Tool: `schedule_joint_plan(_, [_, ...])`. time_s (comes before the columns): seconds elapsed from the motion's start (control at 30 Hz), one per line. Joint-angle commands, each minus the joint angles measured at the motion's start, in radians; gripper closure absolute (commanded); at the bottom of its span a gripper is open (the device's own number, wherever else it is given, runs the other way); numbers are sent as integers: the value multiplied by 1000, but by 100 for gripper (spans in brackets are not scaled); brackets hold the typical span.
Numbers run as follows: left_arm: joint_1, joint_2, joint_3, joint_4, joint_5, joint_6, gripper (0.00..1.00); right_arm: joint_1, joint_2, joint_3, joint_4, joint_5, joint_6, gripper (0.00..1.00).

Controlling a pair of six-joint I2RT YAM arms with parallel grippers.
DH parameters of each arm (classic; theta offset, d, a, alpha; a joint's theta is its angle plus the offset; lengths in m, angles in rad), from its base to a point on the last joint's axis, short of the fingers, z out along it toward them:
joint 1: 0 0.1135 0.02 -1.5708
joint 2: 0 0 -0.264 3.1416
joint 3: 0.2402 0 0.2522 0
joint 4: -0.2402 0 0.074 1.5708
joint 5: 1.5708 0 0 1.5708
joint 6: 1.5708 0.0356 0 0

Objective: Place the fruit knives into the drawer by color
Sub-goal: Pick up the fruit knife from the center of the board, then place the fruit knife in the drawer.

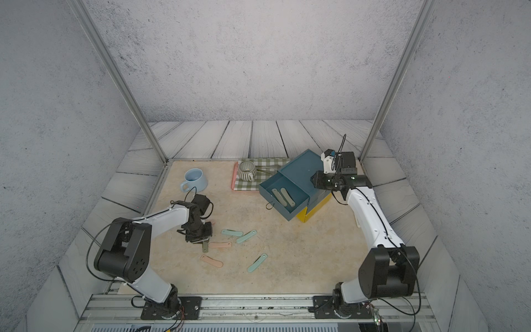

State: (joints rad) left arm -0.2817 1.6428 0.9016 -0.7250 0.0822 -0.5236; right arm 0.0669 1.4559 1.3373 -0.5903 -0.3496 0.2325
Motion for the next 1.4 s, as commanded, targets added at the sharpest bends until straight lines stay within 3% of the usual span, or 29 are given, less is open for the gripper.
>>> schedule_joint_plan(0.0, [1, 57, -19, 60, -6, -2, 87, -1, 67, -66, -213, 38, 2, 72])
schedule_joint_plan(0.33, [-2, 0, -1, 23, 19, -21, 91, 0, 66, -66, -210, 34, 5, 72])
schedule_joint_plan(0.67, [-11, -198, 120, -118, 58, -34, 91, 0, 66, -67, -208, 31, 7, 72])
schedule_joint_plan(0.93, [-25, -324, 229, -95, 257, -105, 90, 0, 70, -64, -206, 29, 8, 72])
schedule_joint_plan(1.13, [-152, -322, 341, 13, 332, -208, 88, 0, 74, -63, -204, 30, 10, 72])
schedule_joint_plan(1.37, [-293, -212, 484, 205, 378, -321, 88, 2, 75, -64, -207, 28, 12, 72])
